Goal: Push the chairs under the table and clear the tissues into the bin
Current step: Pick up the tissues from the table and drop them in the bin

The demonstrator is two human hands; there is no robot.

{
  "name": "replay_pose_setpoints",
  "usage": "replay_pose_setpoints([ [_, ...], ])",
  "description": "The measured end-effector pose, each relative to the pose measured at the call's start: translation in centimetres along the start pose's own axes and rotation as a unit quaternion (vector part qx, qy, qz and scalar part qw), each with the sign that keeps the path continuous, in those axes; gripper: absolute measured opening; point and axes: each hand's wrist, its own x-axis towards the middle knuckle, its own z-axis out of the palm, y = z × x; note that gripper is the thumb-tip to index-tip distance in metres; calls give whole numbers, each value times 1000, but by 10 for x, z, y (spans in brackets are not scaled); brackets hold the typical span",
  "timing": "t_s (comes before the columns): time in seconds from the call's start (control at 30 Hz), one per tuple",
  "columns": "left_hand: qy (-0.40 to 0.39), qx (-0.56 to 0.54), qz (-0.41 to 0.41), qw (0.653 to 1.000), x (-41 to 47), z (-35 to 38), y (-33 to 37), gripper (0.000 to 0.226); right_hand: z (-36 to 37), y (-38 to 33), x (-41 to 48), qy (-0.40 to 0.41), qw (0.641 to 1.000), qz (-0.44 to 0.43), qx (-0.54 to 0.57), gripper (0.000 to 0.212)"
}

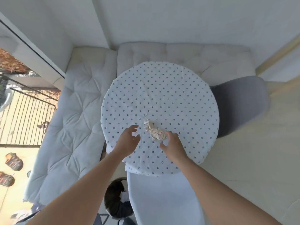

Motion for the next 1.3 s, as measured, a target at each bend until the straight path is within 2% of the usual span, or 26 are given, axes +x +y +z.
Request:
replay_pose_setpoints([
  [0.17, -24, 59, 36, 997, 53, 23, 15, 59, 24, 11, 39, -7, 996, -72, -44, 60],
  [0.3, -41, 96, 51, 993, 74, 36, 10, 60, 28, 24, 46, 22, 996, -71, -43, 34],
  [0.4, -33, 141, 52, 988, 81, 42, 1, 65, 23, 36, 44, 40, 998, -49, -17, 28],
  [0.53, 11, 152, 50, 987, 89, 49, 1, 97, 11, 52, 41, 48, 998, -36, -14, 28],
  [0.63, 12, 152, 41, 987, 101, 56, 12, 115, 0, 58, 43, 54, 998, -24, -2, 28],
  [0.7, -1, 175, 49, 983, 107, 60, 17, 107, -5, 58, 44, 61, 998, -16, 0, 28],
  [0.83, 1, 182, 78, 980, 109, 65, 14, 49, -8, 58, 43, 63, 998, -14, 2, 28],
  [0.9, -2, 173, 84, 981, 104, 65, 10, 32, -7, 57, 42, 62, 998, -9, 2, 29],
  [1.13, -25, 173, 75, 982, 80, 57, -15, 20, 2, 50, 28, 68, 997, -24, 0, 31],
  [1.3, -22, 133, 49, 990, 56, 48, -33, 20, 10, 42, 11, 64, 998, -22, 1, 31],
])
